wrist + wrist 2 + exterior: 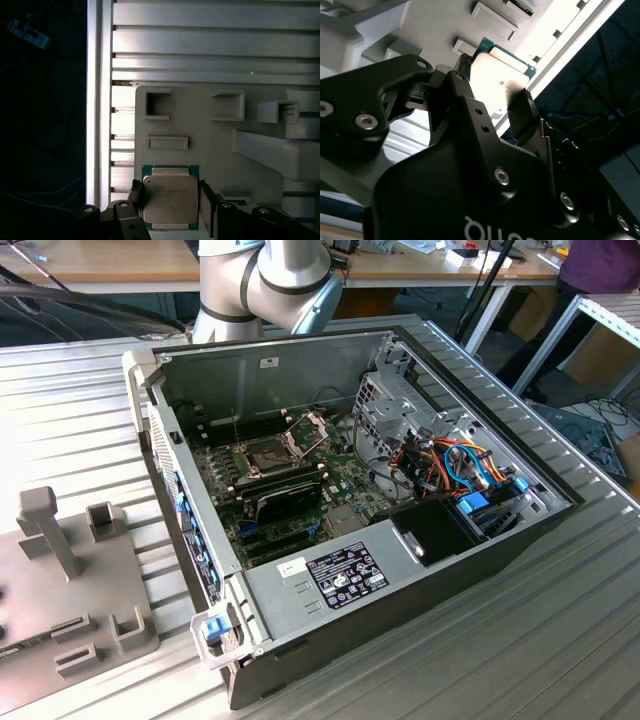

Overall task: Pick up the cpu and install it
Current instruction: 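Pick up the cpu and move it towards the insertion slot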

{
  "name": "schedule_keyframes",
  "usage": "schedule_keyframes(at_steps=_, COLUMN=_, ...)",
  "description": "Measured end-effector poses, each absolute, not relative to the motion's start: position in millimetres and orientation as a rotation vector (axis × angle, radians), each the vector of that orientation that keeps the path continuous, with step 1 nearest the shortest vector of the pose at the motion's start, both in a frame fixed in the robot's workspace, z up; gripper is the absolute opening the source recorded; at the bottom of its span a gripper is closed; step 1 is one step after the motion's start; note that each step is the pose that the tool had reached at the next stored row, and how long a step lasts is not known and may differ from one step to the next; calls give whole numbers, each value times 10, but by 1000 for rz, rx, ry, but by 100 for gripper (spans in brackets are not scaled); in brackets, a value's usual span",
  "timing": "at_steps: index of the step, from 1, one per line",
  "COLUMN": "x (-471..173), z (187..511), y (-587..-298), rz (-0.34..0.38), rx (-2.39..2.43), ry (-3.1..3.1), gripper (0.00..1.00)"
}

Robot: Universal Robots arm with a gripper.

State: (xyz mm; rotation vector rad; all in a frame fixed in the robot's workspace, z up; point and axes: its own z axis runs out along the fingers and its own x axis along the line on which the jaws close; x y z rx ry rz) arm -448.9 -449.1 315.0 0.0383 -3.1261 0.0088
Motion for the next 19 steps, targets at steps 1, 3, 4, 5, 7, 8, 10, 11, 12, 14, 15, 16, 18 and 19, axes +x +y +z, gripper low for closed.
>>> schedule_keyframes(at_steps=1, x=-4489, z=3173, y=-4491, rz=9, rx=38, ry=-3126, gripper=55)
schedule_keyframes(at_steps=3, x=-4489, z=3239, y=-4491, rz=9, rx=38, ry=-3126, gripper=55)
schedule_keyframes(at_steps=4, x=-4489, z=3262, y=-4491, rz=9, rx=38, ry=-3126, gripper=55)
schedule_keyframes(at_steps=5, x=-4489, z=3283, y=-4491, rz=9, rx=38, ry=-3126, gripper=55)
schedule_keyframes(at_steps=7, x=-4489, z=3330, y=-4491, rz=9, rx=38, ry=-3126, gripper=55)
schedule_keyframes(at_steps=8, x=-4489, z=3352, y=-4491, rz=9, rx=38, ry=-3126, gripper=55)
schedule_keyframes(at_steps=10, x=-4489, z=3380, y=-4491, rz=9, rx=38, ry=-3126, gripper=55)
schedule_keyframes(at_steps=11, x=-4489, z=3393, y=-4491, rz=9, rx=38, ry=-3126, gripper=55)
schedule_keyframes(at_steps=12, x=-4489, z=3408, y=-4491, rz=9, rx=38, ry=-3126, gripper=55)
schedule_keyframes(at_steps=14, x=-4489, z=3429, y=-4491, rz=9, rx=38, ry=-3126, gripper=55)
schedule_keyframes(at_steps=15, x=-4489, z=3443, y=-4491, rz=9, rx=38, ry=-3126, gripper=55)
schedule_keyframes(at_steps=16, x=-4489, z=3448, y=-4491, rz=9, rx=38, ry=-3126, gripper=55)
schedule_keyframes(at_steps=18, x=-4489, z=3450, y=-4491, rz=9, rx=38, ry=-3126, gripper=55)
schedule_keyframes(at_steps=19, x=-4489, z=3452, y=-4491, rz=9, rx=38, ry=-3126, gripper=55)
